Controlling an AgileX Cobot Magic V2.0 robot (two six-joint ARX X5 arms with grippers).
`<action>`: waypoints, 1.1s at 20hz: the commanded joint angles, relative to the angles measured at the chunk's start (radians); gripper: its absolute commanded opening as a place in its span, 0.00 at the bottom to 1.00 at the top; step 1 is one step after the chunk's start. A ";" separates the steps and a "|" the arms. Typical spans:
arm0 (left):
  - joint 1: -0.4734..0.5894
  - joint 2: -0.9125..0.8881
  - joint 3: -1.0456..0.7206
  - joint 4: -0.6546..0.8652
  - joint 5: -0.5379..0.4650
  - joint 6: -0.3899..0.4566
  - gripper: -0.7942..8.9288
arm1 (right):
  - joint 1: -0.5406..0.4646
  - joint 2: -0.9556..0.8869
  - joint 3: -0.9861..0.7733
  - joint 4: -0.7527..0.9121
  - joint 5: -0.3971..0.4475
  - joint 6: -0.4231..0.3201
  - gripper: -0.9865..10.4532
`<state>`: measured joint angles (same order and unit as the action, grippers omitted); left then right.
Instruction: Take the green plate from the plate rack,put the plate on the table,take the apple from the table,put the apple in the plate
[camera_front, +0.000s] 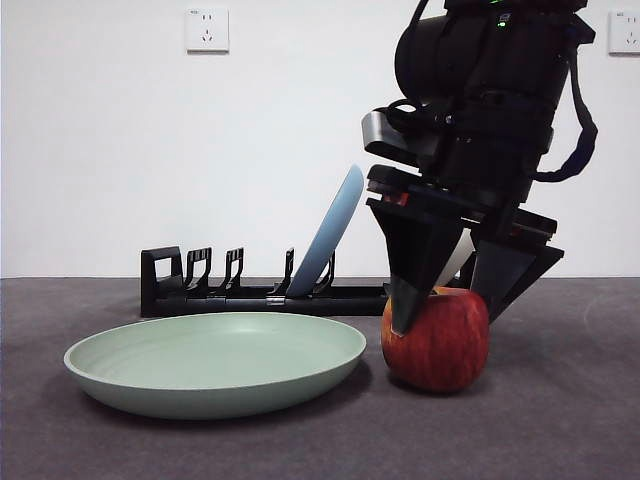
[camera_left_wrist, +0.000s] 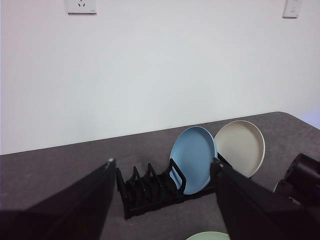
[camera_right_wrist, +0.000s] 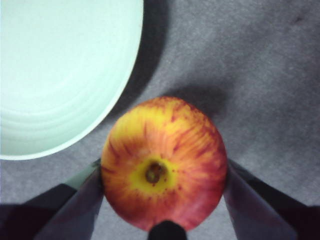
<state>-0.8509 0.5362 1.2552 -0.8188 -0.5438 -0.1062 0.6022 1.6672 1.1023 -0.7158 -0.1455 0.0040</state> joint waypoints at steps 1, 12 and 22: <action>0.002 -0.002 -0.005 0.002 -0.004 -0.007 0.40 | 0.004 -0.041 0.032 0.007 -0.011 0.036 0.08; 0.002 -0.002 -0.005 -0.010 -0.001 -0.007 0.40 | 0.189 -0.049 0.249 0.169 -0.013 0.041 0.08; 0.002 -0.002 -0.005 -0.040 -0.001 -0.027 0.40 | 0.238 0.256 0.249 0.180 -0.005 0.047 0.08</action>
<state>-0.8509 0.5362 1.2552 -0.8619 -0.5430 -0.1223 0.8368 1.9080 1.3594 -0.5262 -0.1532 0.0418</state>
